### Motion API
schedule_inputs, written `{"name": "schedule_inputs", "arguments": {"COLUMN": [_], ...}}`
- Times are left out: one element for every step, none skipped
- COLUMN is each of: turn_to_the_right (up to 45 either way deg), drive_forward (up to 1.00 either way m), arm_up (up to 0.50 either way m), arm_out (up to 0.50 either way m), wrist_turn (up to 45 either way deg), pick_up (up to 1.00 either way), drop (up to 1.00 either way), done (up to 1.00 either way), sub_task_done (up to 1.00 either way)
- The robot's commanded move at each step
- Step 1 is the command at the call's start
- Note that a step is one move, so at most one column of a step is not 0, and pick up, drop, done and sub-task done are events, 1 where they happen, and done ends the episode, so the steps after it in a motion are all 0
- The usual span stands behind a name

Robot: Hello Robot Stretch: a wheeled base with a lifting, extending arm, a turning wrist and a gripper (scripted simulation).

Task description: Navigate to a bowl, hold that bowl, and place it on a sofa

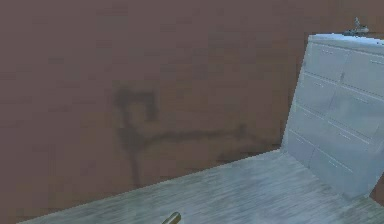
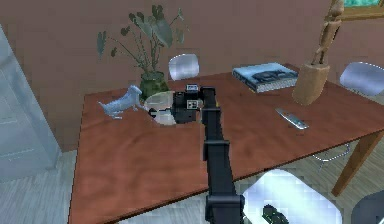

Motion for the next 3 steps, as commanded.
{"name": "schedule_inputs", "arguments": {"turn_to_the_right": [0.0, 0.0, 0.0], "drive_forward": [0.0, 0.0, 0.0], "arm_up": [0.14, 0.0, 0.0], "arm_out": [0.0, 0.0, 0.0], "wrist_turn": [0.0, -45.0, -45.0], "pick_up": [0.0, 0.0, 0.0], "drop": [0.0, 0.0, 0.0], "done": [0.0, 0.0, 0.0], "sub_task_done": [0.0, 0.0, 0.0]}}
